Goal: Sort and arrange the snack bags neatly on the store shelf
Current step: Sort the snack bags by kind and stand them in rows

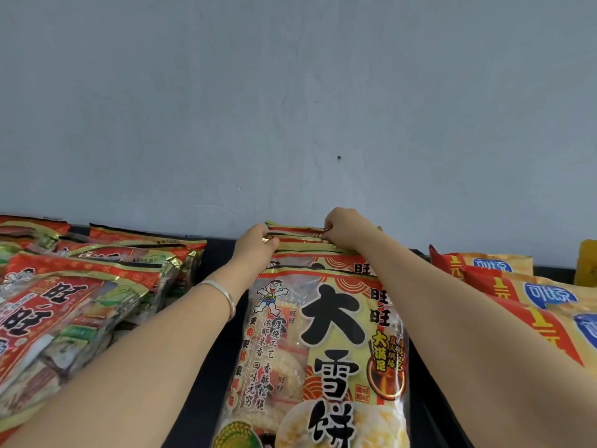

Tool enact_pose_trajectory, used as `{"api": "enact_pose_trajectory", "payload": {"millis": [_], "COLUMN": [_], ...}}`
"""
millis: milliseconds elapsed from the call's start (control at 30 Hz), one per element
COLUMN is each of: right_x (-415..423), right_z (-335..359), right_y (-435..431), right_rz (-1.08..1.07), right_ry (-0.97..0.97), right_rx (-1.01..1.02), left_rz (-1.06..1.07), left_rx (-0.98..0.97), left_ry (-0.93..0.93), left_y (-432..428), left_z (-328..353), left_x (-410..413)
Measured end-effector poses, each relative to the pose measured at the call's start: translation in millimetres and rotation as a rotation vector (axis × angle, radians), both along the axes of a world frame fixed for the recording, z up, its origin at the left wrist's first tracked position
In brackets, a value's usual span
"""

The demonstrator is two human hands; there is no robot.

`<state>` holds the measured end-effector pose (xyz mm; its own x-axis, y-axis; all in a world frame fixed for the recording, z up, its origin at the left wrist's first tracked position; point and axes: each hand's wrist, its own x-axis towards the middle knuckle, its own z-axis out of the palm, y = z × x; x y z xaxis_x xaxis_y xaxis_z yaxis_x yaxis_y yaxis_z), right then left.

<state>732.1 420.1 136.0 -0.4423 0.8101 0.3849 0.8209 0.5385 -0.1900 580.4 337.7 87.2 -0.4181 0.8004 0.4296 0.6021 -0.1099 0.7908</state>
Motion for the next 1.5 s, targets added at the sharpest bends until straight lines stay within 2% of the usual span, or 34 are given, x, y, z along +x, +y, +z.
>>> {"api": "enact_pose_trajectory", "payload": {"millis": [133, 233, 333, 400, 533, 733, 900, 1033, 1167, 1300, 1400, 1500], "right_x": [-1.1, -2.4, -10.2, -24.0, -74.2, -169.8, -244.3, -294.1, -318.5, -329.4, -337.8, -343.3], "right_z": [-3.8, -3.6, 0.6, 4.0, 5.9, -11.4, -23.2, -35.4, -51.5, -57.3, -56.2, -59.1], "right_y": [-4.4, -12.2, -29.8, -45.2, -77.8, -121.2, -150.6, -159.2, -154.7, -146.8, -143.1, -139.8], "right_rz": [-0.020, -0.046, -0.051, 0.008, 0.219, 0.361, 0.337, 0.234, 0.131, 0.002, -0.018, -0.077], "right_ry": [0.009, 0.001, -0.003, 0.006, 0.026, -0.049, -0.014, -0.103, -0.143, -0.189, -0.227, -0.226], "right_rx": [0.014, 0.027, 0.170, 0.251, 0.206, 0.064, -0.001, 0.028, 0.031, 0.141, 0.087, 0.133], "left_rz": [0.024, -0.005, -0.019, -0.006, 0.043, 0.138, 0.329, 0.271, 0.178, 0.077, -0.012, -0.137], "left_rx": [0.010, -0.022, -0.019, 0.004, 0.067, 0.106, -0.001, -0.056, -0.026, -0.061, -0.145, -0.180], "left_ry": [0.025, -0.037, -0.116, -0.133, -0.096, 0.068, 0.208, 0.011, -0.090, -0.221, -0.392, -0.591], "left_y": [2.2, -1.9, -16.3, -28.0, -56.1, -111.6, -151.5, -169.3, -166.5, -157.7, -152.2, -146.8], "left_z": [-2.9, -1.4, 0.2, 0.2, 1.3, -0.3, -17.7, -36.6, -45.9, -54.4, -62.3, -73.3], "left_x": [-2.4, -4.6, -8.8, -15.2, -43.8, -139.9, -252.8, -313.5, -336.4, -354.0, -364.8, -363.6]}}
